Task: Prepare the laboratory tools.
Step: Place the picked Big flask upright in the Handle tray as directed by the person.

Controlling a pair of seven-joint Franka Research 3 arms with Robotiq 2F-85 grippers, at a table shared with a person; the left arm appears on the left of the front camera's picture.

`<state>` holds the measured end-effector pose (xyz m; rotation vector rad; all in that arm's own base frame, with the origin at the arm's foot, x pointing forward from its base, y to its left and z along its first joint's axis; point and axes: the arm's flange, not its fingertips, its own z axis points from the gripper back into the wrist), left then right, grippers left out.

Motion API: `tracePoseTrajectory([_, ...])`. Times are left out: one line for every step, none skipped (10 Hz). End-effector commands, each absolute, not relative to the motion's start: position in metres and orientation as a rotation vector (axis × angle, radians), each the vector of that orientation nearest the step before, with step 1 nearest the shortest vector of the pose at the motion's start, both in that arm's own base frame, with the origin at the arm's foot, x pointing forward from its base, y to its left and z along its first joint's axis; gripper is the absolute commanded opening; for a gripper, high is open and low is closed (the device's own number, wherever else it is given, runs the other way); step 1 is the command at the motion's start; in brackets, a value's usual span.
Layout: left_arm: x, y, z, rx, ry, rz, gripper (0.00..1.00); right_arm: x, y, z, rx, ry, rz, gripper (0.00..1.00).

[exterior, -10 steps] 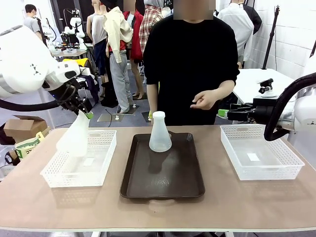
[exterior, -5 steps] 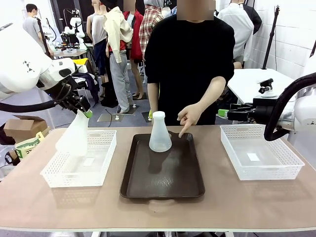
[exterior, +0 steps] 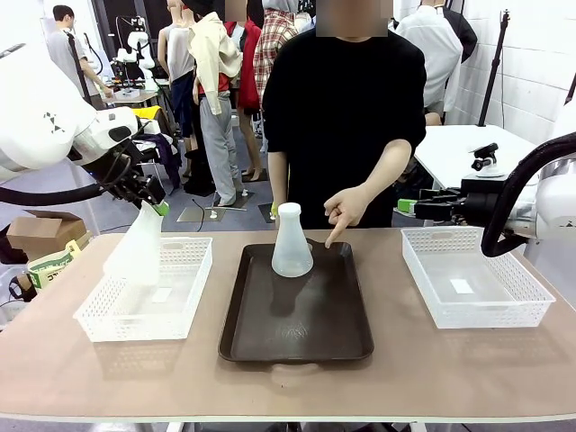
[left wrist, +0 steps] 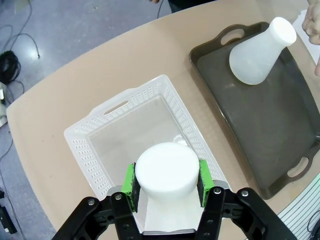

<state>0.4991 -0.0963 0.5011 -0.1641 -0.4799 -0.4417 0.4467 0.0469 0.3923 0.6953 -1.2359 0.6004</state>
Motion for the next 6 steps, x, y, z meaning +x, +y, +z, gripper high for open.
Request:
tracePoseTrajectory([0.488,-0.099,0.511,-0.202,-0.513,-0.514,0.0,0.443,0.048,0.392,0.69,-1.225,0.589,1.0])
tracePoseTrajectory([0.472,-0.102,0.523,-0.268,-0.551,-0.57,0.0,0.443,0.048,0.392,0.69,-1.225,0.589,1.0])
tracePoseTrajectory([0.457,-0.106,0.535,-0.34,-0.6,-0.652,0.0,0.443,0.048,0.392,0.69,-1.225,0.589,1.0])
tracePoseTrajectory([0.446,-0.11,0.544,-0.431,-0.694,-0.745,0.0,0.443,0.048,0.392,0.69,-1.225,0.589,1.0])
tracePoseTrajectory([0.434,-0.11,0.553,-0.508,-0.742,-0.83,0.0,0.443,0.048,0.392,0.69,-1.225,0.589,1.0])
tracePoseTrajectory([0.428,-0.111,0.559,-0.605,-0.803,-0.881,0.0,0.443,0.048,0.392,0.69,-1.225,0.589,1.0])
